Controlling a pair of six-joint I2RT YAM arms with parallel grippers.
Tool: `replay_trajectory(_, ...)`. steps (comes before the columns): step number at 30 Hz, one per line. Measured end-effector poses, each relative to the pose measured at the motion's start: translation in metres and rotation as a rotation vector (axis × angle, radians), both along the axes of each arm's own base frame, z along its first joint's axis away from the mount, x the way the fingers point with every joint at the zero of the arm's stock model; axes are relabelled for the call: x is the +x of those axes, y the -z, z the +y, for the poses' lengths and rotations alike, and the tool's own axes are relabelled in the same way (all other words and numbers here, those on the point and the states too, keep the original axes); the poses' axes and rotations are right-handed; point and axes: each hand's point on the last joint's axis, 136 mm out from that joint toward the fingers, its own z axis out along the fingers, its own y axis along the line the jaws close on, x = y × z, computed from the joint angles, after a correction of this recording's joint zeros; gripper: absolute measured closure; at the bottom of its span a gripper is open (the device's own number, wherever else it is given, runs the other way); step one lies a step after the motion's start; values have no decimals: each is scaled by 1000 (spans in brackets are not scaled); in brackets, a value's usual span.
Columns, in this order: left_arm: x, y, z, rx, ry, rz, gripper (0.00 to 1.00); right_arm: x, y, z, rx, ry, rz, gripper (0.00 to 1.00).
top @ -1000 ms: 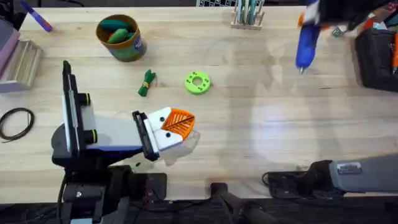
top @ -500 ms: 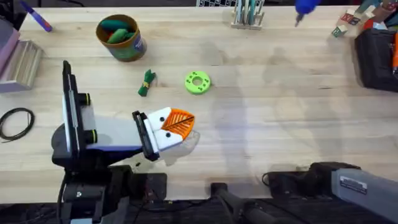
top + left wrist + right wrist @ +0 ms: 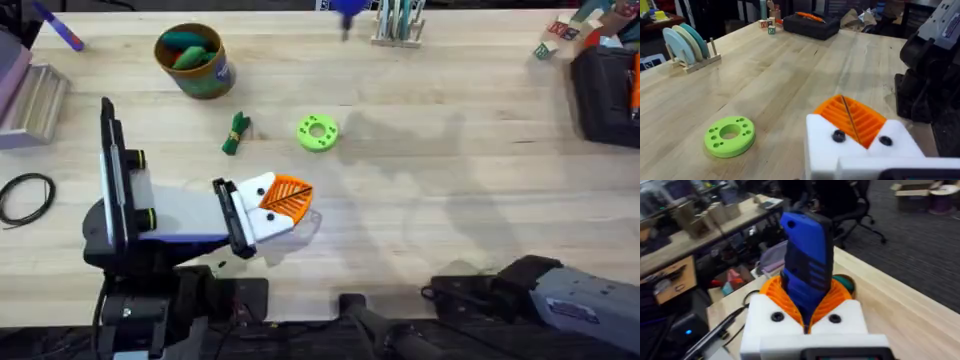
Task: Pick up the gripper from the table and insert it into the empty holder that is missing its gripper. Then pick up a screw, insert it into the mounting hole, and use the screwdriver to tighten it. Finally, clean up the table by picking up the vegetable and placing it into the bucket.
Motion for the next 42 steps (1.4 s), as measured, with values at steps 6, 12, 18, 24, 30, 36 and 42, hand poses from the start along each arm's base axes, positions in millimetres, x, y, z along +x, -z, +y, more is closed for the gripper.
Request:
replay_trajectory(6, 0, 0, 0, 0, 0, 0, 988, -33, -2, 41, 27, -133, -35, 978)
replay_trajectory(12, 0, 0, 0, 0, 0, 0, 988, -41, 25, 65, 56, -198, -30, 978)
replay_trajectory(18, 0, 0, 0, 0, 0, 0, 988, -46, 30, 73, 158, -263, -95, 978)
replay_trajectory(24, 0, 0, 0, 0, 0, 0, 988, -57, 41, 74, 236, -329, -130, 978)
replay_trajectory(30, 0, 0, 0, 0, 0, 0, 988, -77, 57, 76, 242, -443, -135, 978)
replay_trajectory(36, 0, 0, 0, 0, 0, 0, 988, -102, 61, 85, 234, -570, -162, 978)
replay_trajectory(42, 0, 0, 0, 0, 0, 0, 988, -109, 77, 98, 200, -636, -169, 978)
